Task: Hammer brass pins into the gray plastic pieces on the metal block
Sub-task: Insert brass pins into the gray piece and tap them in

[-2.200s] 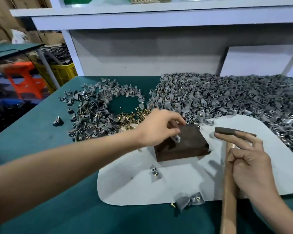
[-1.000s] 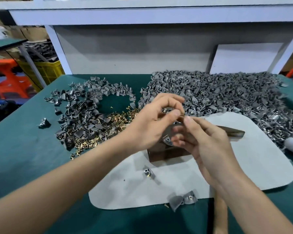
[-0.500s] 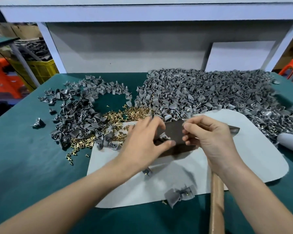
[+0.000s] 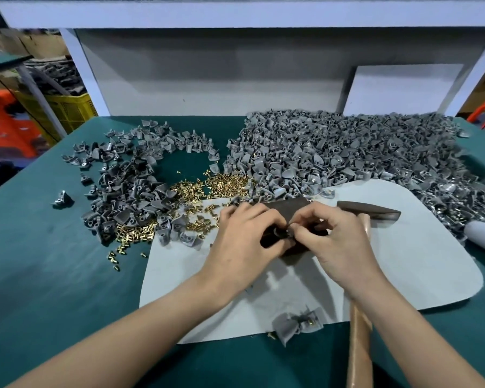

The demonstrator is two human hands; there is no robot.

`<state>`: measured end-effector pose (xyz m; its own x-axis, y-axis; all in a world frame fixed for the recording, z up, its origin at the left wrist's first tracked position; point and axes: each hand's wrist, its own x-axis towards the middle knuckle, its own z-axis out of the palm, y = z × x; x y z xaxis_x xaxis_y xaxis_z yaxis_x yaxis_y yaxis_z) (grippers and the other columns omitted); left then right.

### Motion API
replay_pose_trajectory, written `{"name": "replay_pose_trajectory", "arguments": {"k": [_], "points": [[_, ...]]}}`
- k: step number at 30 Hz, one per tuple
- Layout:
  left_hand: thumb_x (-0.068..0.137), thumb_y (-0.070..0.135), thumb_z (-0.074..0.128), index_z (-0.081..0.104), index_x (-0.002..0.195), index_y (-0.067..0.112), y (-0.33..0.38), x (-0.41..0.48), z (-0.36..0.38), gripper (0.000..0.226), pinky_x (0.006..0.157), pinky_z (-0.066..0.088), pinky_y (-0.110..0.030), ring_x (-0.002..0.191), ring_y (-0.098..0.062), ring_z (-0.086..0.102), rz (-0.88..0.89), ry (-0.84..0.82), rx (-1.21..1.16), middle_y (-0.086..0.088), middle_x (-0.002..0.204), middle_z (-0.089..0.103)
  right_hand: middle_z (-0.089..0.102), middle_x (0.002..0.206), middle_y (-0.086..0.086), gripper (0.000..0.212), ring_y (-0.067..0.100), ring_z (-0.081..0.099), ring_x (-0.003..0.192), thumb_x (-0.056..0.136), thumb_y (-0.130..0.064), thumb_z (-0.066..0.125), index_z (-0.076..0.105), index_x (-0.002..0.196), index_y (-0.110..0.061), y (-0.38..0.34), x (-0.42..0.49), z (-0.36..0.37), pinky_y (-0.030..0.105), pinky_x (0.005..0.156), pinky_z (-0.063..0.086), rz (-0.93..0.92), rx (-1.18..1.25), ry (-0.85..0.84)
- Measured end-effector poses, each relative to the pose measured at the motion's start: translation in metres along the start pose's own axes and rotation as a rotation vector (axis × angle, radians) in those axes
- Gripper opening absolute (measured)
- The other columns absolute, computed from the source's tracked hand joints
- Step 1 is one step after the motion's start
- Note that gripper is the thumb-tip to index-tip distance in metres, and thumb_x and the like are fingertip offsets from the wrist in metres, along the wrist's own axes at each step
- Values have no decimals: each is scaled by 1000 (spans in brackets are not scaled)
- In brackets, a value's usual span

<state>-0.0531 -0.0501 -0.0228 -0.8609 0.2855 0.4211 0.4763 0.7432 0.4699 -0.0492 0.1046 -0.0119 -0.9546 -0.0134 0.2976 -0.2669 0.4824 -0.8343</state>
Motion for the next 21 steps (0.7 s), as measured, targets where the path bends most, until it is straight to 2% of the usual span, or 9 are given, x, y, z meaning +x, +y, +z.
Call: {"name": "replay_pose_trajectory", "arguments": {"k": [3, 5, 7, 10, 12, 16, 19, 21], "points": [[81, 32, 68, 64, 97, 29, 0, -2, 2, 16, 92, 25, -32, 92, -8, 47, 13, 26, 15, 18, 94, 62, 67, 72, -10, 21, 16, 59, 81, 74, -6, 73, 67, 69, -25, 5, -5, 0, 35, 78, 46, -30, -39, 14], [81, 25, 66, 61, 104, 29, -1, -3, 3, 24, 92, 24, -30, 95, -8, 47, 10, -3, -53, 18, 96, 63, 66, 75, -12, 20, 10, 56, 84, 73, -9, 72, 66, 70, -28, 6, -7, 0, 23, 80, 41, -42, -65, 21], [82, 21, 61, 54, 112, 30, -2, -3, 4, 32, 96, 22, -27, 105, -7, 44, 1, -53, -140, 21, 102, 60, 65, 77, -15, 25, 3, 53, 85, 72, -9, 72, 65, 70, -32, 6, -9, 0, 8, 76, 33, -60, -91, 35], [82, 23, 53, 52, 121, 28, -2, -4, 7, 40, 107, 15, -24, 124, -6, 39, 10, -68, -157, 14, 116, 60, 63, 79, -16, 29, 0, 52, 86, 72, -6, 73, 63, 73, -33, 8, -9, 0, 9, 74, 34, -95, -123, 33], [80, 29, 55, 54, 123, 27, -2, -7, 11, 42, 110, 12, -27, 128, -6, 37, -9, -35, -137, 10, 122, 59, 62, 79, -17, 27, 1, 51, 85, 72, -6, 73, 63, 74, -31, 9, -10, 2, 9, 73, 34, -107, -156, 43], [84, 26, 69, 62, 99, 30, -1, -12, 16, 17, 110, 14, -32, 118, 6, 33, -148, 97, -220, 21, 116, 60, 61, 76, -15, 21, 2, 51, 83, 72, -8, 73, 64, 73, -26, 9, -11, 5, 3, 73, 31, -115, -195, 73], [87, 23, 69, 67, 91, 27, -4, -8, 11, 6, 109, 16, -35, 115, 4, 40, -156, 71, -283, 24, 106, 65, 63, 75, -14, 19, 2, 53, 81, 73, -9, 74, 65, 71, -26, 9, -11, 4, 2, 75, 29, -105, -190, 75], [88, 24, 68, 70, 91, 25, -7, 0, 3, 4, 110, 17, -36, 113, 2, 42, -126, 7, -288, 26, 98, 63, 64, 75, -14, 22, 4, 53, 81, 74, -11, 74, 65, 70, -30, 9, -10, 2, 9, 73, 33, -56, -118, 60]]}}
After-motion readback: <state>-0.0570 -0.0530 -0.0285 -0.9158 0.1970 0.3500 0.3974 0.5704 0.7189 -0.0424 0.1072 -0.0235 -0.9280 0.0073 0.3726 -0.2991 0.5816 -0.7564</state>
